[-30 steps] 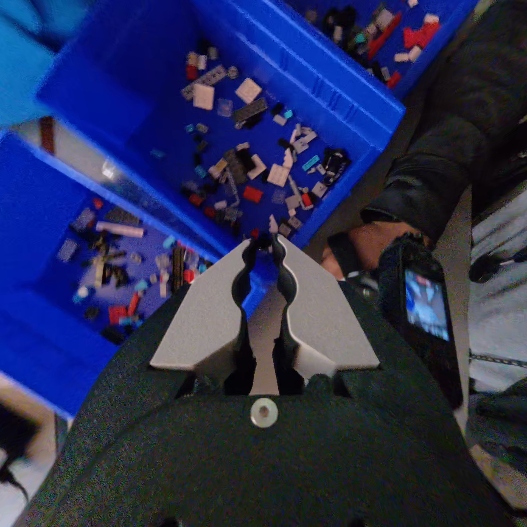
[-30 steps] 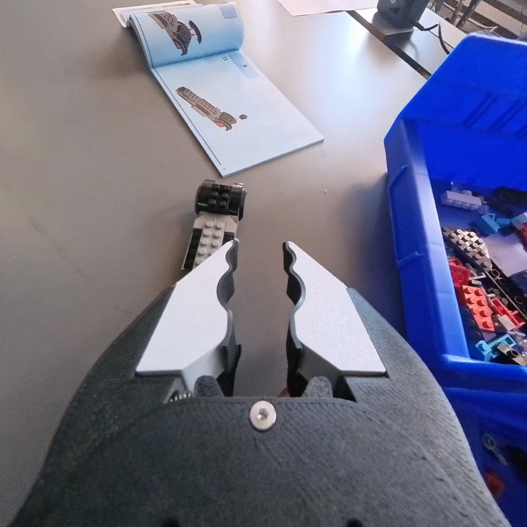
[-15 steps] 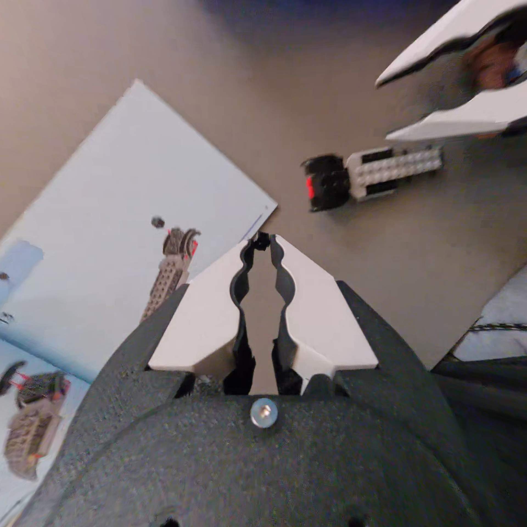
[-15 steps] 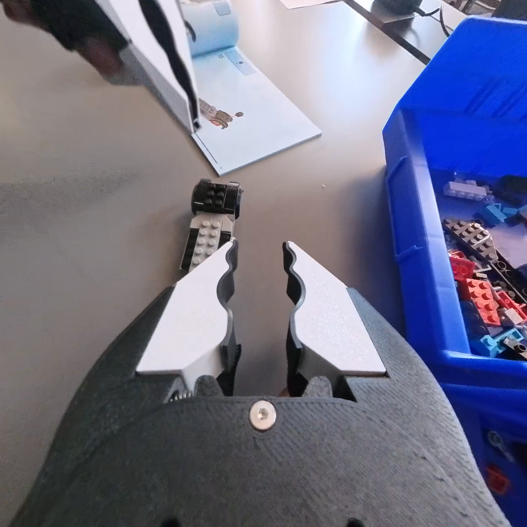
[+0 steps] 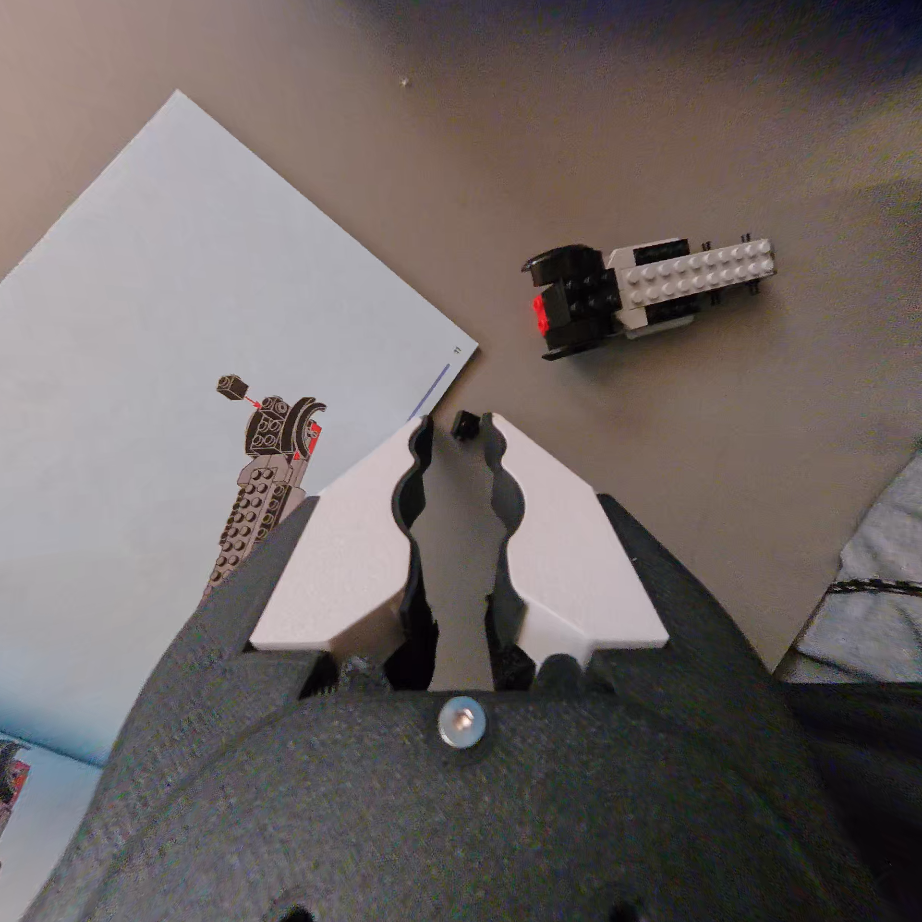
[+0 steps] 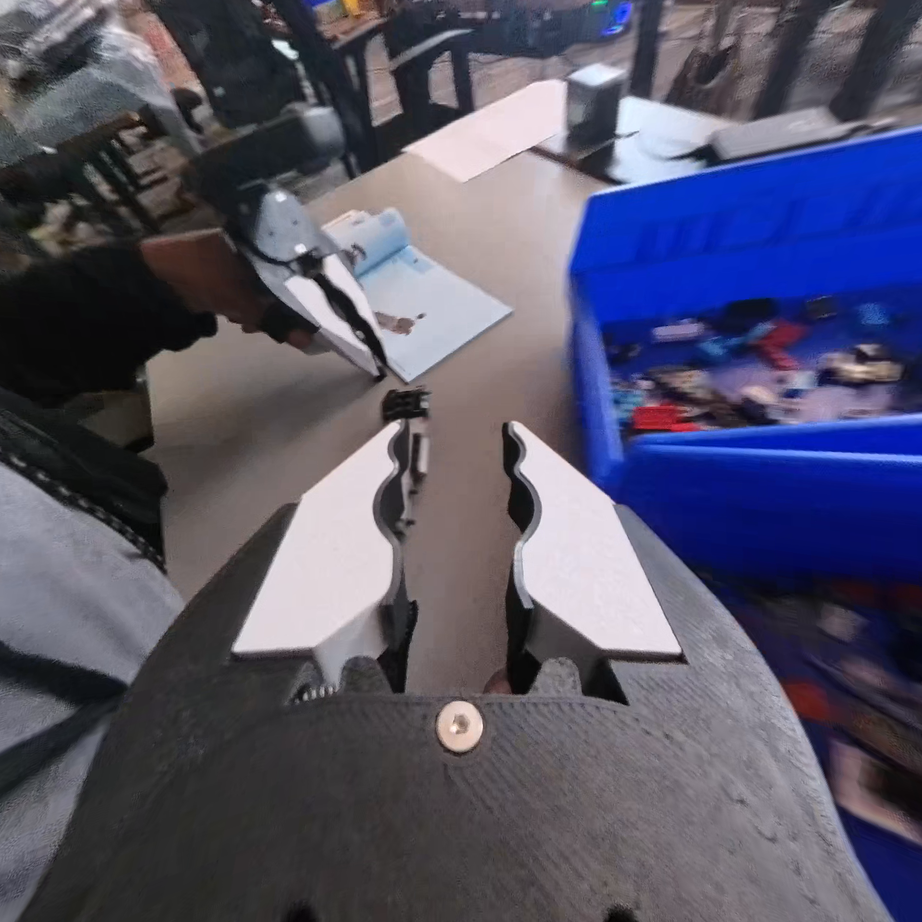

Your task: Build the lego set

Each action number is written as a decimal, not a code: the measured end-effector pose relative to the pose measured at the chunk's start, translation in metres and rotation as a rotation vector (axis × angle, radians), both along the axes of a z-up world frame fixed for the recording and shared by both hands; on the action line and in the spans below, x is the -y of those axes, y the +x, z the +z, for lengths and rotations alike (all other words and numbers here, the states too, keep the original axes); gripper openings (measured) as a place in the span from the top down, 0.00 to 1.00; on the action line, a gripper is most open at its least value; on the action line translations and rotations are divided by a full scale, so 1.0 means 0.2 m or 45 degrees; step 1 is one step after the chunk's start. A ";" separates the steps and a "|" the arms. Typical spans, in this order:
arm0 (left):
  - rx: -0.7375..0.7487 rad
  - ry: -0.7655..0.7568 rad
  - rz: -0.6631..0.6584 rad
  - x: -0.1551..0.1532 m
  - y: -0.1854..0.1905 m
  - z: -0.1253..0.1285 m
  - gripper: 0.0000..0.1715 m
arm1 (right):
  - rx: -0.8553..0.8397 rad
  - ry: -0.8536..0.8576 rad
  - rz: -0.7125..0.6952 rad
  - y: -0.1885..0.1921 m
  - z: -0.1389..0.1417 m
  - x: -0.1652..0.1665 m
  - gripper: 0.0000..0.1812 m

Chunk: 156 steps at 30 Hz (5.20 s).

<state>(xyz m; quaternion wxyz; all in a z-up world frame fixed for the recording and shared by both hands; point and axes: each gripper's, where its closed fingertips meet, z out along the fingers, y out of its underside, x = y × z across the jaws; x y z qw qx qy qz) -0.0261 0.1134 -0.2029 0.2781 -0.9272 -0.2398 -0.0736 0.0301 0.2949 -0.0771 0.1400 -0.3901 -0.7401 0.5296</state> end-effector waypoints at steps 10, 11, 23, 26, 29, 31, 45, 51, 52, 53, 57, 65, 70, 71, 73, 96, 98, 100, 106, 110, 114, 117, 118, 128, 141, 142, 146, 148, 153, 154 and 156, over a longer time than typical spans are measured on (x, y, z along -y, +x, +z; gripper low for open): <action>-0.041 0.173 0.015 0.04 0.02 0.10 0.85 | 0.336 0.692 -0.148 -0.34 -0.30 -1.01 0.85; -0.046 0.180 0.022 0.06 0.03 0.11 0.85 | 0.392 0.771 -0.109 -0.34 -0.36 -1.03 0.85; -0.044 0.271 0.132 0.27 0.11 0.13 0.85 | 0.610 0.933 0.033 -0.41 -0.57 -0.99 0.86; -0.041 0.304 0.146 0.30 0.11 0.15 0.85 | 0.651 0.939 0.034 -0.41 -0.62 -1.00 0.88; -0.039 0.325 0.147 0.31 0.11 0.15 0.85 | 0.667 0.951 0.008 -0.41 -0.63 -1.00 0.92; -0.040 0.335 0.146 0.32 0.11 0.15 0.85 | 0.637 0.999 -0.011 -0.41 -0.61 -1.00 0.92; -0.066 0.418 0.078 0.32 0.15 0.20 0.85 | 0.365 1.167 -0.117 -0.26 -0.19 -0.83 0.93; -0.085 0.440 0.072 0.34 0.20 0.23 0.85 | 0.292 1.196 -0.110 -0.19 -0.08 -0.68 0.93; -0.089 0.445 0.074 0.35 0.21 0.23 0.85 | 0.280 1.181 -0.102 -0.18 -0.06 -0.64 0.92; -0.091 0.453 0.076 0.36 0.22 0.24 0.85 | 0.262 1.151 -0.084 -0.17 -0.05 -0.58 0.93; -0.079 0.507 0.091 0.35 0.26 0.25 0.85 | 0.168 0.885 0.059 -0.11 -0.04 -0.20 0.93; -0.048 0.594 0.091 0.25 0.31 0.24 0.85 | 0.072 0.518 0.217 -0.17 -0.28 0.41 0.93; -0.039 0.607 0.101 0.22 0.30 0.22 0.85 | 0.092 0.441 0.235 -0.23 -0.40 0.49 0.93; -0.035 0.609 0.106 0.21 0.30 0.21 0.85 | 0.095 0.427 0.247 -0.24 -0.41 0.50 0.93; -0.022 0.617 0.115 0.21 0.28 0.20 0.85 | 0.100 0.419 0.267 -0.24 -0.44 0.52 0.93; 0.042 0.566 0.144 0.18 0.23 0.09 0.84 | 0.188 0.424 0.337 -0.31 -0.64 0.51 0.92; 0.050 0.570 0.139 0.17 0.23 0.09 0.84 | 0.184 0.416 0.340 -0.30 -0.63 0.50 0.91; 0.056 0.572 0.135 0.16 0.23 0.09 0.84 | 0.172 0.418 0.334 -0.30 -0.63 0.49 0.87; 0.059 0.571 0.131 0.16 0.23 0.09 0.84 | 0.126 0.426 0.325 -0.26 -0.60 0.44 0.81; 0.069 0.579 0.139 0.15 0.22 0.09 0.84 | 0.108 0.397 0.291 -0.26 -0.59 0.40 0.82; 0.067 0.578 0.126 0.12 0.23 0.09 0.84 | 0.121 0.399 0.287 -0.25 -0.58 0.40 0.83; 0.056 0.572 0.129 0.11 0.23 0.09 0.84 | 0.165 0.309 0.291 -0.20 -0.52 0.42 0.83; 0.058 0.577 0.136 0.11 0.24 0.09 0.84 | 0.195 0.269 0.299 -0.17 -0.51 0.42 0.82; 0.149 0.723 0.234 0.06 0.27 0.15 0.84 | 0.274 0.370 0.241 0.03 -0.60 0.41 0.77; 0.268 0.895 0.348 0.05 0.32 0.22 0.84 | 0.259 0.452 0.099 0.01 -0.62 0.45 0.90; 0.281 0.904 0.356 0.05 0.32 0.22 0.84 | 0.260 0.442 0.088 0.00 -0.62 0.45 0.90; 0.326 0.927 0.391 0.03 0.32 0.22 0.84 | 0.260 0.400 0.034 0.00 -0.62 0.47 0.90; 0.369 0.937 0.429 0.03 0.32 0.22 0.84 | 0.262 0.367 0.004 0.00 -0.61 0.47 0.90; 0.563 0.984 0.571 -0.01 0.30 0.19 0.84 | 0.286 0.242 -0.070 -0.01 -0.58 0.49 0.90; 0.611 1.002 0.585 -0.02 0.30 0.19 0.84 | 0.291 0.216 -0.083 -0.01 -0.57 0.50 0.90; 0.681 1.020 0.612 -0.05 0.31 0.19 0.84 | 0.298 0.171 -0.102 0.00 -0.57 0.51 0.90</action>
